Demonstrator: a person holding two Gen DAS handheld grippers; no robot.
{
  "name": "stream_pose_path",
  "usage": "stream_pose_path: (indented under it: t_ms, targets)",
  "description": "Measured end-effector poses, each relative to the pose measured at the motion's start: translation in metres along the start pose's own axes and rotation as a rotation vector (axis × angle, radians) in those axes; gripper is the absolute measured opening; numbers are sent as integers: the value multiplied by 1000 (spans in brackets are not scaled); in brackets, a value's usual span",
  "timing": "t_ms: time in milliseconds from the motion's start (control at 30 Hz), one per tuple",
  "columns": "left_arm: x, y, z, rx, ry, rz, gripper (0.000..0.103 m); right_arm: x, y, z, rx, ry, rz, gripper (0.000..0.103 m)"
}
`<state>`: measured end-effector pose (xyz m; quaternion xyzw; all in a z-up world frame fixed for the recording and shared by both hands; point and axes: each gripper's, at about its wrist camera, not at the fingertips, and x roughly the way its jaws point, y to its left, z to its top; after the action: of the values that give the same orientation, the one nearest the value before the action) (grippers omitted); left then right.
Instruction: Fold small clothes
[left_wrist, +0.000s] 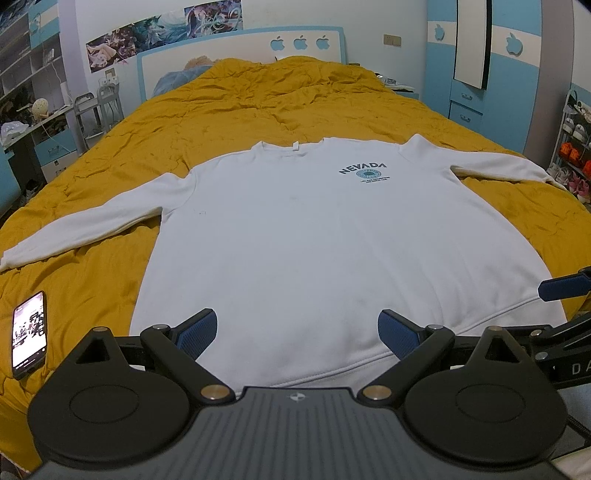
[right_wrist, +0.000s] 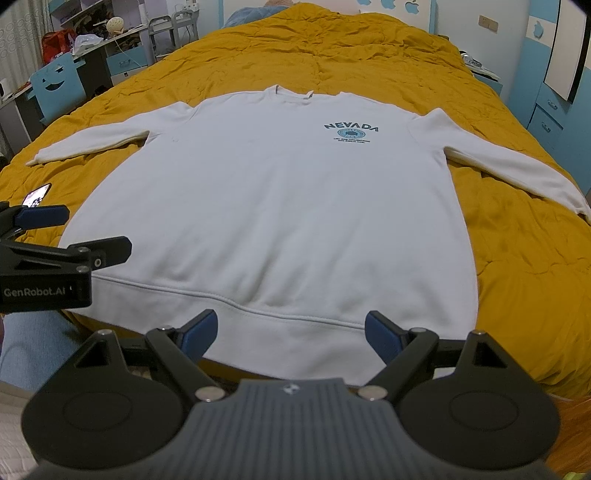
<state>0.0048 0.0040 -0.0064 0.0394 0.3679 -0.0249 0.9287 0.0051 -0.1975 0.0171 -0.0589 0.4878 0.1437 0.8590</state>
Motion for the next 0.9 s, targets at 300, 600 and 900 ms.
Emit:
stream_pose_path:
  t_ms: [300,600,900]
  targets:
    - [1,0,-1,2,1,-1,103,1,0,-1,-1,1,0,83]
    - [3,0,-4,3,2,2,103,1,1,-1,-2,3,0,83]
    - [3,0,-4,3,3,2,103,2,2,-2,-2,5,0,83]
